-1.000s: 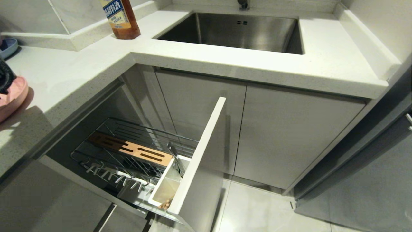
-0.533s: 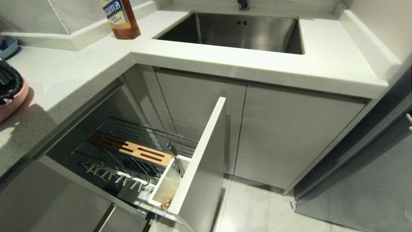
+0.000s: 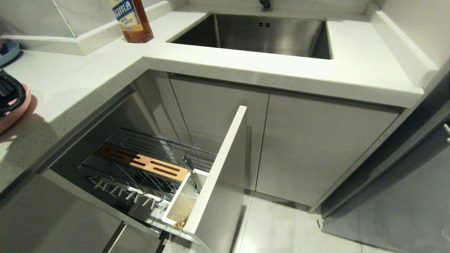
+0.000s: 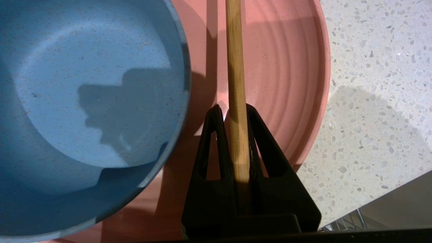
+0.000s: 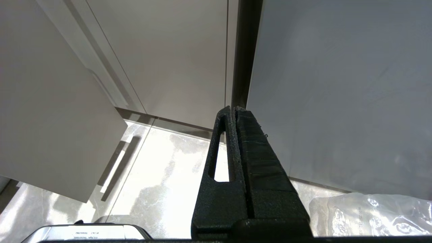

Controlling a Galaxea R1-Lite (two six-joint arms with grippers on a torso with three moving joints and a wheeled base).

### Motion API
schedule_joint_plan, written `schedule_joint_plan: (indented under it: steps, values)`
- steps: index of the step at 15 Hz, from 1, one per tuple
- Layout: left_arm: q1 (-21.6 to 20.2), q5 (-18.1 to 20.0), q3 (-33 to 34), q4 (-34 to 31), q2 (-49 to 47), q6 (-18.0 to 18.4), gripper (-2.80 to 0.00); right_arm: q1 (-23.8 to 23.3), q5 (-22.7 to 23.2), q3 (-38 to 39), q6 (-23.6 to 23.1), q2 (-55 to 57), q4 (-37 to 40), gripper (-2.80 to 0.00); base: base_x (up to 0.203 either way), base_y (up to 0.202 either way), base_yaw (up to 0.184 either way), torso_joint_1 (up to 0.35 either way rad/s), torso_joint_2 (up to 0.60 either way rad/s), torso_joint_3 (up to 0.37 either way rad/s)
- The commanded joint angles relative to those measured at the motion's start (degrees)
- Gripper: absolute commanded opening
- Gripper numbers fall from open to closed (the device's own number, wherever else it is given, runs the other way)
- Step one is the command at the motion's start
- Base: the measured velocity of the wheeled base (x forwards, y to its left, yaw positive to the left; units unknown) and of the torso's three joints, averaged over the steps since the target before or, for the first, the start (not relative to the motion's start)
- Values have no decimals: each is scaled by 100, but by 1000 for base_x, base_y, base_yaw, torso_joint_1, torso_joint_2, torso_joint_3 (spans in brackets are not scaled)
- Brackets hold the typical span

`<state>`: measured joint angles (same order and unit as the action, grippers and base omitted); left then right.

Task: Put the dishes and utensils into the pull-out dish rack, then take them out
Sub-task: Take the chopsticks out of the cupboard

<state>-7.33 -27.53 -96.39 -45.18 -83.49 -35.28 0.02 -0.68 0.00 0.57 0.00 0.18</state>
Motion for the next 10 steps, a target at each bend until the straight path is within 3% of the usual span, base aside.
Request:
schedule_joint_plan:
  steps: [1,2,3,10]
  values:
    - [-6,-13,8,-26,17,-23,-280,1,-2,10,3,0,-1,-280,0,0,0,0,0,0]
    - [-6,-7,24,-26,17,-23,-280,0,-2,15,2,0,-1,-280,0,0,0,0,0,0]
    - [2,-7,24,-26,17,-23,-3,6,-2,9,-4,0,-1,-280,0,0,0,0,0,0]
    - [23,-7,-90,-26,26,-23,0,6,-2,9,1,0,-1,-280,0,0,0,0,0,0]
